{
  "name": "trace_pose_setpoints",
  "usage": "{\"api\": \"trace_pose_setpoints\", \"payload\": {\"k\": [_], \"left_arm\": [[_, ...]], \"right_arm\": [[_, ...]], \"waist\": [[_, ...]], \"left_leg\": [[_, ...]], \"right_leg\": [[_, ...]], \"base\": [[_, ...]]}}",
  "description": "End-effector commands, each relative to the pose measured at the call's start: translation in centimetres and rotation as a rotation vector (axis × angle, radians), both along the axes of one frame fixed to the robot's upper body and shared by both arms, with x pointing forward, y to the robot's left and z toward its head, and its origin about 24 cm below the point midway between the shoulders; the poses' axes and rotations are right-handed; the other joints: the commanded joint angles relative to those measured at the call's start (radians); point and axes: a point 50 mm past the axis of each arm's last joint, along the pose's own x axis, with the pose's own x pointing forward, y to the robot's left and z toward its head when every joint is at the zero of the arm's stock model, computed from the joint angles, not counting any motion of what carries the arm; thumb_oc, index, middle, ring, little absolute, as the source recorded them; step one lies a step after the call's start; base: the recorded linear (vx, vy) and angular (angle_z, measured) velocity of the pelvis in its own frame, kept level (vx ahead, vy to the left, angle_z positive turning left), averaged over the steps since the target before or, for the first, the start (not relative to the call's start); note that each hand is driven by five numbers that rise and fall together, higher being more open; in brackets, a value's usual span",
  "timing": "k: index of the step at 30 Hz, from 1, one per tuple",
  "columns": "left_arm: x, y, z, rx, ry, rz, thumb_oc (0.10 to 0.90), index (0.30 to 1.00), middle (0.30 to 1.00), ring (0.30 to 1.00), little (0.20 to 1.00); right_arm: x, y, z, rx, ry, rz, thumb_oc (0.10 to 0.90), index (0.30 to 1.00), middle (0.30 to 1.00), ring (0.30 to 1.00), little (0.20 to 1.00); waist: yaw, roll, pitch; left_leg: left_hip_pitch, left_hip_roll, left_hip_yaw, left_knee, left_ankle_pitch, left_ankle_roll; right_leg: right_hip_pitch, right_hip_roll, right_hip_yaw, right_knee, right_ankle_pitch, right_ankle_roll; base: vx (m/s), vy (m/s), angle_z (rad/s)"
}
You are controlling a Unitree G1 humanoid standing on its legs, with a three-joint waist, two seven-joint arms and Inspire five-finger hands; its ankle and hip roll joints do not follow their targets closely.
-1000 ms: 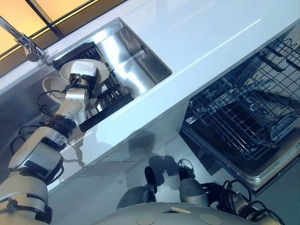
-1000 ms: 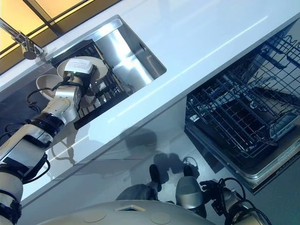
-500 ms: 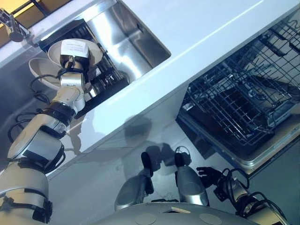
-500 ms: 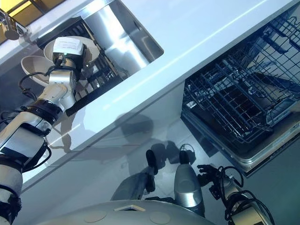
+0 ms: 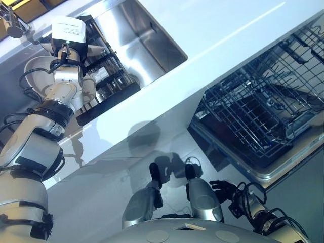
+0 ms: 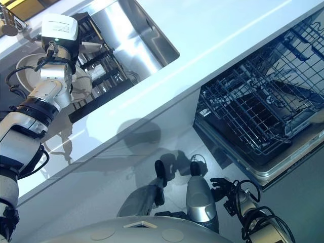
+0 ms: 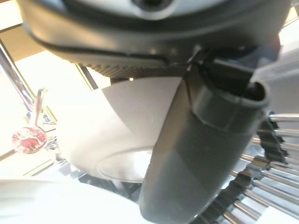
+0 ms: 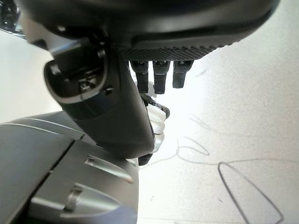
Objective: Pick up plates and place into dishwasher.
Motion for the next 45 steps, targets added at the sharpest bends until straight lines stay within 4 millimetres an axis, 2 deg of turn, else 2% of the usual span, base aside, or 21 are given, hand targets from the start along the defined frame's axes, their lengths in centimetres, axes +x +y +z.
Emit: {"api": "trace_pose_setpoints", "payload": {"k": [1,13,18,23,29,34,35,38,42,45], "left_arm": [[-1.3,3.7,4.4,0.119,-0.118,0.130,0.100,0.300,0.300,0.300,0.200],[-1.7,3.9,4.0,0.173,-0.067,0.094,0.100,0.300,0.300,0.300,0.200],[-1.8,3.6,4.1,0.133,-0.077,0.031,0.100,0.300,0.300,0.300,0.200],[-2.0,2.5,5.1,0.062,-0.138,-0.068,0.100,0.300,0.300,0.300,0.200],[-2.8,2.4,6.2,-0.014,-0.211,-0.131,0.100,0.300,0.300,0.300,0.200],[-3.8,2.7,6.6,-0.060,-0.258,-0.179,0.100,0.300,0.300,0.300,0.200],[-4.2,2.6,6.7,-0.062,-0.273,-0.204,0.100,0.300,0.300,0.300,0.200],[-5.0,3.0,6.6,-0.095,-0.307,-0.234,0.100,0.300,0.300,0.300,0.200],[-5.4,3.5,6.7,-0.115,-0.333,-0.244,0.100,0.300,0.300,0.300,0.200],[-6.0,4.6,6.6,-0.119,-0.364,-0.244,0.100,0.300,0.300,0.300,0.200]], "right_arm": [[-2.2,0.8,-0.7,0.046,0.030,0.013,0.800,0.900,0.900,0.900,0.900],[-3.8,0.8,-1.2,0.039,0.084,0.011,0.800,0.900,0.900,0.900,0.900],[-4.3,0.8,-1.3,0.037,0.093,0.008,0.800,0.900,0.900,0.900,0.900],[-4.5,0.9,-1.4,0.037,0.076,-0.018,0.800,0.900,0.900,0.900,0.900],[-3.5,0.8,-0.8,0.069,-0.026,-0.082,0.800,0.900,0.900,0.900,0.900],[-0.8,1.6,0.9,0.167,-0.183,-0.148,0.800,0.900,0.900,0.900,0.900],[0.4,2.1,1.8,0.214,-0.255,-0.170,0.800,0.900,0.900,0.900,0.900],[2.3,3.3,3.9,0.315,-0.398,-0.206,0.800,0.900,0.900,0.900,0.900],[3.5,4.0,5.7,0.378,-0.491,-0.207,0.800,0.900,0.900,0.900,0.900],[4.7,4.5,8.5,0.486,-0.630,-0.223,0.800,0.900,0.900,0.900,0.900]], "waist": [[-0.003,-0.039,-0.107],[0.004,-0.026,-0.160],[0.007,-0.024,-0.177],[0.014,-0.024,-0.196],[0.016,-0.024,-0.207],[0.016,-0.030,-0.213],[0.017,-0.035,-0.214],[0.009,-0.043,-0.220],[0.001,-0.049,-0.227],[-0.014,-0.055,-0.235]], "left_leg": [[0.019,-0.099,0.020,0.125,-0.179,0.028],[0.066,-0.101,0.004,0.109,-0.188,0.023],[0.085,-0.101,0.002,0.101,-0.192,0.021],[0.103,-0.101,-0.003,0.090,-0.194,0.019],[0.123,-0.098,-0.006,0.077,-0.196,0.015],[0.140,-0.094,-0.013,0.061,-0.195,0.017],[0.146,-0.092,-0.016,0.055,-0.194,0.019],[0.158,-0.090,-0.015,0.039,-0.193,0.020],[0.164,-0.090,-0.010,0.030,-0.193,0.022],[0.174,-0.089,0.005,0.018,-0.192,0.025]], "right_leg": [[0.028,-0.018,0.018,-0.081,0.073,0.051],[0.070,-0.022,0.003,-0.089,0.061,0.054],[0.087,-0.022,-0.001,-0.097,0.060,0.056],[0.104,-0.019,-0.008,-0.107,0.059,0.056],[0.121,-0.013,-0.009,-0.114,0.056,0.056],[0.131,-0.005,-0.003,-0.118,0.057,0.055],[0.133,-0.001,0.000,-0.119,0.057,0.054],[0.136,0.006,0.009,-0.124,0.059,0.055],[0.136,0.009,0.017,-0.130,0.063,0.058],[0.136,0.013,0.030,-0.136,0.068,0.065]], "base": [[0.04,0.005,0.00],[0.03,0.006,0.05],[0.00,-0.003,0.02],[0.00,0.000,0.00],[0.00,0.000,0.00],[-0.02,0.002,-0.01],[-0.05,-0.009,-0.01],[-0.05,0.004,-0.06],[-0.02,0.007,-0.02],[-0.05,0.027,-0.12]]}}
